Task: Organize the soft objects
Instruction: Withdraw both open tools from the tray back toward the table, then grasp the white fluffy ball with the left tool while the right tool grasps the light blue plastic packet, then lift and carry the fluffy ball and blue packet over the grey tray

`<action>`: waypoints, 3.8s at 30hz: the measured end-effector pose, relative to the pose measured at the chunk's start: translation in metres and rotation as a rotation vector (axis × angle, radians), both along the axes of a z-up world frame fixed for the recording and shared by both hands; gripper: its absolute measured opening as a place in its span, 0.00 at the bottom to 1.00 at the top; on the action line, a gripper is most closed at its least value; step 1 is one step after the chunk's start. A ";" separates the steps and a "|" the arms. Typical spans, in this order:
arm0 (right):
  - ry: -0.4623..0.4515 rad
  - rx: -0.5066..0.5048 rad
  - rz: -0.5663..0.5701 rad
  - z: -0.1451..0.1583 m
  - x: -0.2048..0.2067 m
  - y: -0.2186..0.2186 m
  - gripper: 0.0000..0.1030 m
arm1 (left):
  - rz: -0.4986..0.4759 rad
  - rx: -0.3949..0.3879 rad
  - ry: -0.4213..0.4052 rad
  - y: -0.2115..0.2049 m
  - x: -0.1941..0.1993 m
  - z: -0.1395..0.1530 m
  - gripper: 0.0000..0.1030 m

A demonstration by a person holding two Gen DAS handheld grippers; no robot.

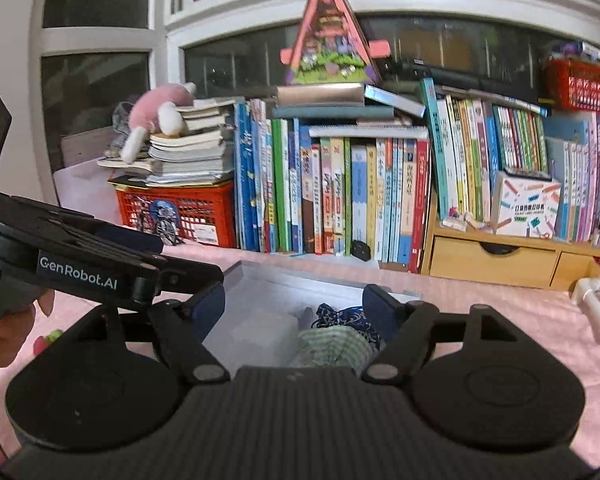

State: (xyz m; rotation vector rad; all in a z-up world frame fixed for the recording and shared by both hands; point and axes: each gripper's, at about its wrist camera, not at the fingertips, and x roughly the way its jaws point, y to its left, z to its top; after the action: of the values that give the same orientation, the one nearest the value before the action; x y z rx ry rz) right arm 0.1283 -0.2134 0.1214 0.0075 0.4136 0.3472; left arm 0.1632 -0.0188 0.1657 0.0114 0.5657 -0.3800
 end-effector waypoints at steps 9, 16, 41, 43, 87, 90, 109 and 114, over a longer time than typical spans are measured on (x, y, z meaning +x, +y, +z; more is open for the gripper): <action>-0.062 -0.021 0.033 -0.006 -0.049 0.005 0.85 | -0.013 -0.018 -0.090 0.006 -0.061 -0.014 0.85; -0.086 -0.027 0.045 -0.023 -0.080 0.005 0.87 | 0.016 -0.039 -0.143 0.012 -0.100 -0.037 0.88; 0.001 -0.018 -0.203 -0.101 -0.130 -0.042 0.91 | 0.168 0.012 -0.162 0.027 -0.164 -0.124 0.91; 0.008 -0.023 -0.232 -0.107 -0.130 -0.045 0.91 | 0.206 -0.009 -0.160 0.028 -0.167 -0.131 0.91; 0.218 -0.106 -0.476 -0.145 -0.072 -0.055 0.77 | 0.275 0.066 -0.025 -0.001 -0.110 -0.177 0.80; 0.218 -0.110 -0.474 -0.145 -0.073 -0.055 0.75 | 0.273 0.060 -0.013 0.000 -0.108 -0.178 0.77; 0.190 -0.169 -0.467 -0.143 -0.070 -0.041 0.49 | 0.274 0.077 -0.004 0.002 -0.109 -0.178 0.45; 0.181 -0.166 -0.475 -0.141 -0.075 -0.040 0.48 | 0.274 0.088 -0.028 0.002 -0.117 -0.173 0.45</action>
State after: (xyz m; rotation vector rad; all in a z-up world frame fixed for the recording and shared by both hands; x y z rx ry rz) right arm 0.0537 -0.2538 -0.0191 -0.0246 0.6024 -0.1581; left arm 0.0461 -0.0165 -0.0078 0.0233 0.5474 -0.0879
